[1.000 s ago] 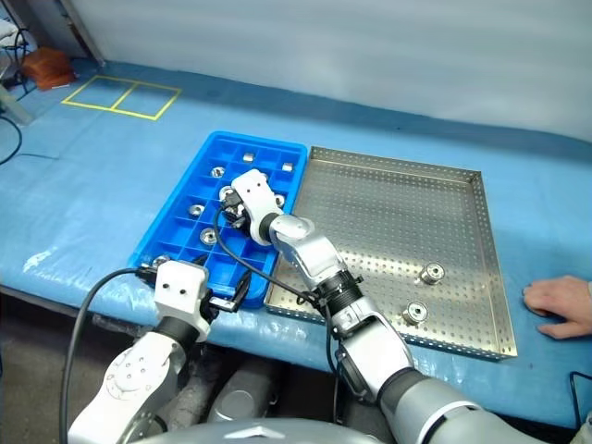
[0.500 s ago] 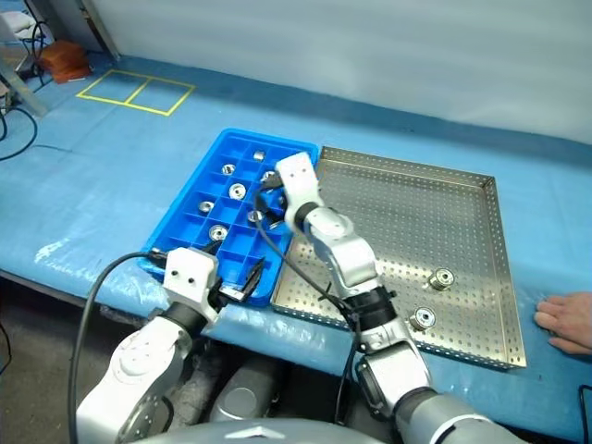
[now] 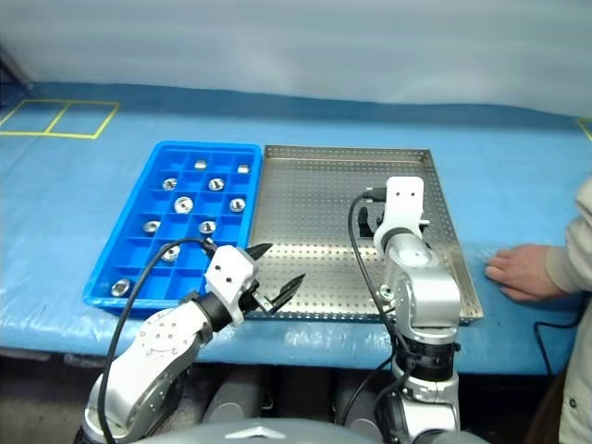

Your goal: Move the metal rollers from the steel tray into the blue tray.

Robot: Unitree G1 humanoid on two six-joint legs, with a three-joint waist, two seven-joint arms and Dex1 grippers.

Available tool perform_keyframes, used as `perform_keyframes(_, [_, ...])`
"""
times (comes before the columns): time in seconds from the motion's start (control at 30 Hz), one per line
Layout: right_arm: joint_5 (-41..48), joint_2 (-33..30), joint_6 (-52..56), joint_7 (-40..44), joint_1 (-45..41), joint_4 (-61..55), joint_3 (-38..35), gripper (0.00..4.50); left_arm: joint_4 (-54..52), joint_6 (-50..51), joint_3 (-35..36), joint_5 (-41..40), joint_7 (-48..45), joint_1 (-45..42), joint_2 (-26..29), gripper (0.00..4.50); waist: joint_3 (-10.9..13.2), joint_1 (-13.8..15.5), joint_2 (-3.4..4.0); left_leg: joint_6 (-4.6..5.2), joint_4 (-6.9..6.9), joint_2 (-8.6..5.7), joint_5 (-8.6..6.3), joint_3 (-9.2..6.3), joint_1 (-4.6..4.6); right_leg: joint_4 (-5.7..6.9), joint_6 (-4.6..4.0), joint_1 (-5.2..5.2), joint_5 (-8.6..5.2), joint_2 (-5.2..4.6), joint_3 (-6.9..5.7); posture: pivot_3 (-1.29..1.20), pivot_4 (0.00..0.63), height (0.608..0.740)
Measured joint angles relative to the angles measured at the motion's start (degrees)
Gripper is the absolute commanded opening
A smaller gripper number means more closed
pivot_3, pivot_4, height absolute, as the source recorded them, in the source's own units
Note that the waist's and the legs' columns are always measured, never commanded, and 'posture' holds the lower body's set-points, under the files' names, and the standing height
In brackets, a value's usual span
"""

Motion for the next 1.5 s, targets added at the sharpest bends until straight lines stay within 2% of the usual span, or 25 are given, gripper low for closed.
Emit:
perform_keyframes(0.2, [0.0, 2.6, 3.1, -1.1, 4.5, -2.5, -1.1, 4.45, 1.7, 0.0, -0.4, 0.0, -1.4, -1.0, 0.0, 4.50, 0.0, -2.9, 0.01, -0.04, 0.02, 0.05, 0.06, 0.07, 0.16, 0.18, 0.22, 0.02, -0.14, 0.04, 0.15, 0.08, 0.150, 0.740])
perform_keyframes(0.4, [1.3, 4.3, 3.4, -0.1, 5.7, -2.5, -2.2, 4.45, 2.4, -0.1, -0.5, 0.0, -2.2, -1.4, 0.0, 4.50, 0.0, -3.1, 0.01, -0.01, -0.01, 0.08, 0.06, 0.13, 0.79, 0.11, 0.15, 0.62, -0.22, 0.00, 0.23, 0.08, 0.150, 0.740])
perform_keyframes(0.57, [1.3, 3.8, 0.4, 0.4, 5.7, 2.0, -2.1, 4.45, 2.4, -0.1, -0.5, 0.0, -2.4, -1.2, 0.0, 4.50, 0.0, -3.1, 0.00, 0.02, 0.00, 0.06, 0.08, 0.18, 0.88, 0.06, 0.02, 0.72, -0.29, -0.03, 0.29, 0.09, 0.150, 0.740])
perform_keyframes(0.67, [1.3, 4.0, -2.5, 0.1, 5.5, 6.2, -3.1, 3.85, 2.4, -0.2, -0.6, 0.0, -2.4, -0.8, -0.1, 4.50, 0.0, -3.0, 0.00, 0.02, -0.02, 0.06, 0.08, 0.19, 0.87, 0.06, 0.12, 0.71, -0.23, -0.03, 0.31, 0.11, 0.150, 0.740])
perform_keyframes(0.87, [1.3, 3.7, -4.8, 0.1, 4.3, 8.8, -2.9, 1.87, 2.4, -0.2, -0.5, 0.1, -1.8, -0.2, -0.1, 4.50, 0.0, -2.8, 0.00, 0.02, -0.03, 0.06, 0.08, 0.18, 0.87, 0.06, 0.19, 0.71, -0.19, -0.02, 0.31, 0.13, 0.150, 0.740])
perform_keyframes(0.9, [1.2, 3.6, -4.8, 0.1, 4.2, 8.9, -2.6, 1.70, 2.4, -0.2, -0.5, 0.1, -1.5, 0.0, -0.1, 4.50, 0.0, -2.8, 0.00, 0.03, -0.03, 0.06, 0.08, 0.18, 0.87, 0.06, 0.19, 0.71, -0.19, -0.02, 0.31, 0.14, 0.150, 0.740])
perform_keyframes(1.1, [1.5, 2.8, -4.6, 1.7, 2.1, 8.8, 0.6, 1.70, 2.4, -0.3, 0.1, 0.5, 0.2, 1.0, -0.5, 4.50, 0.0, -2.7, 0.00, 0.03, -0.04, 0.07, 0.08, 0.19, 0.87, 0.06, 0.19, 0.69, -0.19, -0.02, 0.34, 0.18, 0.150, 0.740])
perform_keyframes(1.33, [3.7, 0.8, -3.5, 9.0, -7.5, 9.0, 11.7, 1.70, 1.2, -0.8, 3.1, 1.3, 2.9, 4.9, -0.2, 4.50, 0.0, -1.8, 0.00, 0.02, -0.14, 0.08, 0.08, 0.12, 0.87, 0.07, 0.23, 0.67, -0.16, 0.01, 0.26, 0.27, 0.150, 0.740])
perform_keyframes(1.5, [4.9, 2.7, -3.7, 12.7, -12.6, 11.8, 18.1, 1.70, -1.8, -0.9, 6.7, 1.2, 4.1, 8.5, -0.1, 4.50, 0.0, -0.3, -0.01, 0.02, -0.22, 0.07, 0.08, 0.06, 0.83, -0.01, 0.23, 0.66, -0.16, -0.03, 0.17, 0.34, 0.150, 0.740])
